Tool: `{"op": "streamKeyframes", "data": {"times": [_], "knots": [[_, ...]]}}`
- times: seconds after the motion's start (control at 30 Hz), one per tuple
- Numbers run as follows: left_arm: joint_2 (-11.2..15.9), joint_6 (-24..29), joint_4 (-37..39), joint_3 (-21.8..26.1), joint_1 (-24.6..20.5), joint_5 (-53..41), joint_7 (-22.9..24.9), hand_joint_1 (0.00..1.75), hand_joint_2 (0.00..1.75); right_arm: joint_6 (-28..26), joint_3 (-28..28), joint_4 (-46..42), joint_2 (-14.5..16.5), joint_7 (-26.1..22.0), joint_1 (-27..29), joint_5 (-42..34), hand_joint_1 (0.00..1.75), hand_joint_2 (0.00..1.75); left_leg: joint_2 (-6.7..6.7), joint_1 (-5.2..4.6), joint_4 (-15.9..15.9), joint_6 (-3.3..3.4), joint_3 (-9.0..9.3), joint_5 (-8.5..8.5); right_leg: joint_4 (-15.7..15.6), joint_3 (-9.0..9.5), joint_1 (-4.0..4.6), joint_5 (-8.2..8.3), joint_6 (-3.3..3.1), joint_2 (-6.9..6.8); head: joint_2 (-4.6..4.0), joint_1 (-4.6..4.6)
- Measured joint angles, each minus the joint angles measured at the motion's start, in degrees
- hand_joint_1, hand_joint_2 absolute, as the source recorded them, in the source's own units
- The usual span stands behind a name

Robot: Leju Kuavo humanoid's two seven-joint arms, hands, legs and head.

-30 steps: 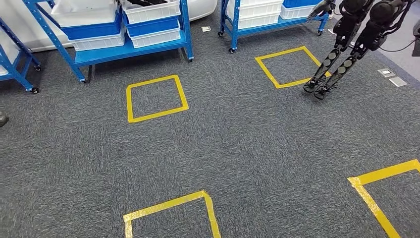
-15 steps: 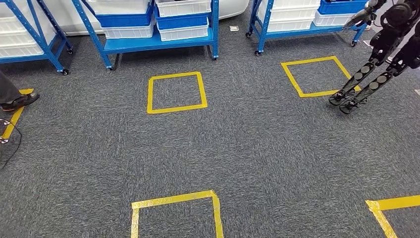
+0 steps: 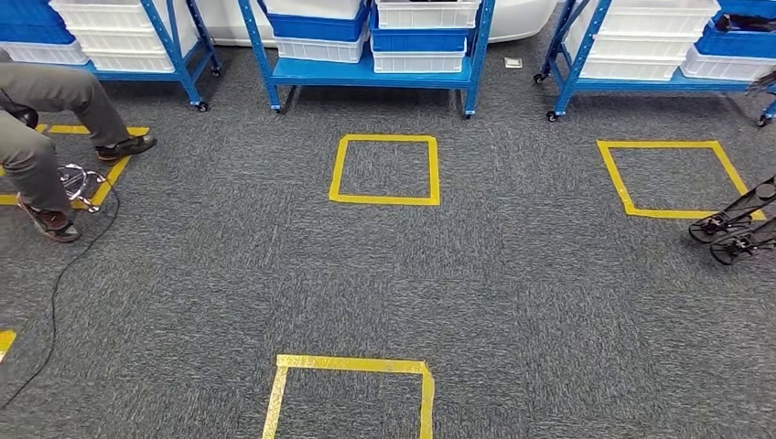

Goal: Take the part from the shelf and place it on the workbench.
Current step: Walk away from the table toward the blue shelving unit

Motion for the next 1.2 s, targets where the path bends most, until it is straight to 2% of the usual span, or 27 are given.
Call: {"op": "streamKeyframes", "data": {"times": [0.03,0.07,0.1,0.13,0.17,0.2,0.23,0.27,0.3,0.33,0.4,0.47,0.53,0.57,0.63,0.7,0.77,0.8,0.83,0.9,0.93,0.97,1.0,1.1,1.13,1.17,1.2], "knots": [[0.0,0.0,0.0,0.0,0.1,-0.1,0.0,0.00,0.00,0.0,0.0,0.0,0.0,-0.1,0.0,0.0,0.00,0.00,-0.38,0.16,0.0,-0.20,-0.13,0.04,0.0,0.15,-0.04,0.08,-0.45,-0.63,0.00,-0.08],[0.1,0.0,0.0,0.0,0.1,-0.1,0.0,0.00,0.00,0.0,0.0,0.0,0.1,-0.1,-0.1,0.0,0.00,0.00,-0.01,0.29,0.2,-0.39,-0.31,-0.10,-0.1,0.27,-0.07,0.17,-0.79,-1.15,0.00,-0.11],[0.1,0.0,0.0,0.0,0.2,-0.2,0.0,0.00,0.00,-0.1,0.0,0.0,0.1,-0.2,-0.1,0.0,0.00,0.00,1.19,0.37,1.3,-0.61,-0.79,-0.73,-0.1,0.41,-0.12,0.20,-1.18,-1.76,0.00,-0.23],[0.2,0.0,0.0,0.0,0.2,-0.2,0.0,0.00,0.00,-0.1,0.0,0.0,0.2,-0.3,-0.1,0.1,0.00,0.00,2.81,0.41,3.4,-0.80,-1.76,-1.91,-0.2,0.53,-0.10,0.17,-1.52,-2.37,0.00,-0.39],[0.2,0.0,0.0,0.0,0.1,-0.2,0.0,0.00,0.00,-0.1,0.0,0.0,0.2,-0.4,-0.1,0.1,0.00,0.00,4.69,0.41,6.7,-1.01,-3.41,-3.61,-0.2,0.65,0.09,0.04,-1.84,-3.10,0.00,-0.54],[0.2,0.0,0.0,0.0,0.0,-0.3,0.0,0.00,0.00,-0.1,0.0,0.0,0.2,-0.4,0.0,0.1,0.00,0.00,5.99,0.43,10.5,-1.19,-5.40,-5.35,-0.2,0.73,0.28,-0.14,-2.13,-3.89,0.00,-0.69],[0.2,0.0,0.0,0.0,0.0,-0.3,0.0,0.00,0.00,-0.1,0.0,0.0,0.2,-0.4,0.1,0.1,0.00,0.00,6.57,0.48,13.9,-1.30,-7.26,-6.58,-0.2,0.79,0.46,-0.28,-2.33,-4.69,0.00,-0.70],[0.2,0.0,0.0,0.0,0.0,-0.3,0.0,0.00,0.00,-0.1,0.0,0.0,0.2,-0.4,0.2,0.1,0.00,0.00,6.86,0.50,16.0,-1.31,-8.47,-6.91,-0.2,0.85,0.61,-0.41,-2.50,-5.52,0.00,-0.69],[0.2,0.0,0.0,0.0,0.0,-0.3,0.0,0.00,0.00,-0.1,0.0,0.0,0.2,-0.4,0.2,0.1,0.00,0.00,7.02,0.49,15.8,-1.22,-8.52,-6.13,-0.2,0.94,0.70,-0.53,-2.62,-6.22,0.00,-0.71],[0.2,0.0,0.0,0.0,0.1,-0.3,0.0,0.00,0.00,-0.1,0.0,0.0,0.2,-0.4,0.1,0.1,0.00,0.00,7.29,0.46,13.7,-1.01,-7.54,-4.56,-0.2,1.08,0.80,-0.66,-2.71,-6.87,0.00,-0.71],[0.2,0.0,0.0,0.0,0.0,-0.3,0.0,0.00,0.00,-0.3,0.0,0.0,0.3,-0.4,-0.1,0.1,0.00,0.00,9.30,0.08,6.2,-0.24,-3.55,-1.19,-0.2,1.46,1.08,-1.01,-2.63,-7.97,0.00,-0.71],[0.3,-0.1,0.0,0.0,-0.2,-0.3,-0.3,0.00,0.00,-0.6,0.0,0.0,0.4,-0.6,-0.1,0.1,0.00,0.00,10.84,-0.48,1.7,0.36,-1.08,-0.07,-0.3,1.65,1.38,-1.39,-2.16,-8.79,0.00,-0.66],[0.2,-0.2,0.0,0.0,-0.2,-0.2,-1.0,0.00,0.00,-0.7,0.0,0.0,0.4,-0.6,-0.3,0.1,0.00,0.00,10.24,-0.75,1.1,0.64,-0.88,-0.25,-0.6,1.94,1.51,-1.61,-1.69,-9.53,0.00,-0.65],[0.2,-0.4,0.0,0.0,-0.1,-0.1,-1.3,0.00,0.00,-0.8,0.0,0.0,0.4,-0.6,-0.4,0.0,0.00,0.00,9.87,-0.58,0.7,0.87,-0.62,-0.09,-0.6,2.16,1.56,-1.76,-1.45,-9.54,0.00,-0.66],[0.1,-0.6,0.0,0.0,-0.2,0.2,-1.9,0.00,0.00,-1.1,0.0,0.0,0.3,-0.6,-0.5,0.0,0.00,0.00,9.13,-0.14,-0.4,1.44,0.02,0.36,1.6,1.52,1.59,-2.93,-1.22,-7.58,0.00,-0.56],[0.0,-0.6,0.0,0.0,-0.4,0.5,-2.6,0.00,0.00,-1.3,0.0,0.0,0.3,-0.6,-0.3,0.1,0.00,0.00,8.32,0.08,-0.8,1.93,0.30,0.38,8.1,-1.82,1.31,-5.46,-1.40,-4.83,0.00,-0.34],[0.0,-0.3,0.0,0.0,-0.5,0.5,-3.4,0.00,0.00,-1.4,0.0,0.0,0.3,-0.6,0.1,0.2,0.00,0.00,7.30,0.07,-0.8,2.12,0.43,0.03,14.4,-5.59,1.04,-7.04,-1.17,-3.95,0.00,-0.20],[0.0,-0.1,0.0,0.0,-0.4,0.5,-3.6,0.00,0.00,-1.4,0.0,0.0,0.3,-0.6,0.2,0.2,0.00,0.00,6.84,0.09,-0.8,2.05,0.63,-0.17,15.0,-6.33,0.89,-6.63,-0.72,-3.85,0.00,-0.19],[0.0,0.2,0.0,0.0,-0.4,0.4,-3.8,0.00,0.00,-1.5,0.0,0.0,0.2,-0.6,0.3,0.2,0.00,0.00,6.43,0.14,-0.7,1.89,0.91,-0.36,13.5,-6.01,0.71,-5.32,-0.08,-3.83,0.00,-0.17],[0.0,0.6,0.0,0.1,-0.4,0.4,-3.8,0.00,0.00,-1.5,0.0,0.0,0.2,-0.6,0.3,0.2,0.00,0.00,5.89,0.24,-0.6,1.26,1.55,-0.91,6.3,-3.29,0.18,-1.70,1.16,-3.80,0.00,-0.06],[0.0,0.7,0.0,0.1,-0.4,0.4,-3.8,0.00,0.00,-1.5,0.0,0.0,0.2,-0.6,0.2,0.2,0.00,0.00,5.71,0.11,-0.3,0.85,1.75,-1.34,3.0,-1.98,0.07,-0.42,1.28,-3.70,0.00,0.05],[0.1,0.8,0.0,0.1,-0.4,0.4,-3.7,0.00,0.00,-1.5,0.0,0.0,0.2,-0.5,0.2,0.2,0.00,0.00,5.59,-0.02,-0.1,0.47,1.87,-1.70,1.0,-1.09,0.02,0.24,0.98,-3.61,0.00,0.05],[0.1,0.9,0.0,0.1,-0.4,0.4,-3.7,0.00,0.00,-1.5,0.0,0.0,0.3,-0.5,0.2,0.2,0.00,0.00,5.51,-0.13,0.0,0.15,1.90,-2.01,0.2,-0.69,0.09,0.27,0.42,-3.53,0.00,0.06],[0.2,1.0,0.0,0.1,-0.4,0.4,-3.7,0.00,0.00,-1.6,0.0,0.0,0.3,-0.4,0.2,0.2,0.00,0.00,5.70,0.21,0.7,-0.55,1.93,-2.80,0.0,0.06,0.16,-0.13,-1.06,-3.48,0.00,-0.12],[0.2,1.0,-0.1,0.1,-0.4,0.4,-3.7,0.00,0.00,-1.6,0.0,0.0,0.3,-0.4,0.1,0.1,0.00,0.00,5.96,0.35,2.3,-0.82,1.29,-3.42,-0.1,0.43,0.12,-0.33,-1.47,-3.49,0.00,-0.13],[0.3,1.0,-0.1,0.1,-0.4,0.4,-3.7,0.00,0.00,-1.6,0.0,0.0,0.3,-0.4,0.1,0.1,0.00,0.00,6.28,0.43,5.0,-1.09,-0.13,-4.41,-0.1,0.89,0.09,-0.62,-1.94,-3.50,0.00,-0.14],[0.2,1.0,-0.1,0.1,-0.4,0.4,-3.7,0.00,0.00,-1.6,0.0,0.0,0.3,-0.4,0.1,0.1,0.00,0.00,6.58,0.44,8.8,-1.29,-2.33,-5.60,-0.1,1.32,0.17,-1.00,-2.36,-3.53,0.00,-0.14]]}}
